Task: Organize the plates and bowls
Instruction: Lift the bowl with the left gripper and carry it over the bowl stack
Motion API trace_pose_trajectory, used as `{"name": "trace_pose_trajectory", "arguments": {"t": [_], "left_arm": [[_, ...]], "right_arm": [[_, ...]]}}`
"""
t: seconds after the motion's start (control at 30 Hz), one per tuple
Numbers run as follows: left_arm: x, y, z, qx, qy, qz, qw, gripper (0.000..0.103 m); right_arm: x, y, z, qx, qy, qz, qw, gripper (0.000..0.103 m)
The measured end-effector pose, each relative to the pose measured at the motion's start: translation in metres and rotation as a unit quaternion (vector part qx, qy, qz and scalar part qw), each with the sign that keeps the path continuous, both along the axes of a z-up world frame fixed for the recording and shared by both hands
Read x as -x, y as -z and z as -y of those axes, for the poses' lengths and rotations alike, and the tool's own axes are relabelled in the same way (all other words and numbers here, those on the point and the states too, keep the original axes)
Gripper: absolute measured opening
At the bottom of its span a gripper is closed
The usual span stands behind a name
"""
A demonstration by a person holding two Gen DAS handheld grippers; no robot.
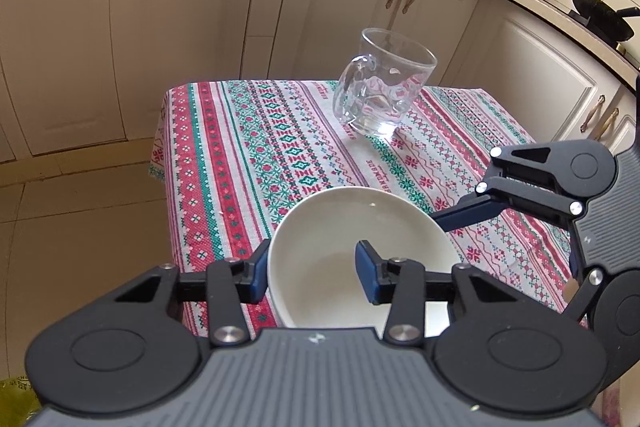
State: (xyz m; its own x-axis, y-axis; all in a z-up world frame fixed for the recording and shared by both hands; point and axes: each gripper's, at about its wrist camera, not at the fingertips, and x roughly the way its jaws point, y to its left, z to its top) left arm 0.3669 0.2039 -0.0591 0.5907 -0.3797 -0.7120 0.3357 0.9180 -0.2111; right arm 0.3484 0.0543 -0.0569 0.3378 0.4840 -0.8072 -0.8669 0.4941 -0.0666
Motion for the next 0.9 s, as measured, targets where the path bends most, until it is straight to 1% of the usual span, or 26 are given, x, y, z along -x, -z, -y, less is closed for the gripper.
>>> {"name": "trace_pose_trajectory", "arguments": {"t": [0.2, 0.53, 0.7, 0.9], "left_arm": [[0.0, 0.0, 0.002, -0.008, 0.001, 0.002, 1.0, 0.043], [0.005, -0.005, 0.006, -0.005, 0.006, 0.001, 1.0, 0.043], [0.013, -0.012, 0.016, -0.009, 0.012, 0.002, 0.9999, 0.043], [0.028, -0.027, 0.037, -0.018, 0.022, 0.005, 0.9996, 0.043]], "right_arm": [[0.0, 0.001, -0.001, 0.0, 0.0, 0.0, 1.0, 0.09], [0.003, -0.001, 0.001, 0.002, 0.006, -0.008, 1.0, 0.09], [0.012, -0.009, 0.011, -0.004, 0.01, -0.009, 1.0, 0.089], [0.029, -0.022, 0.028, -0.003, 0.017, -0.005, 1.0, 0.089]]}}
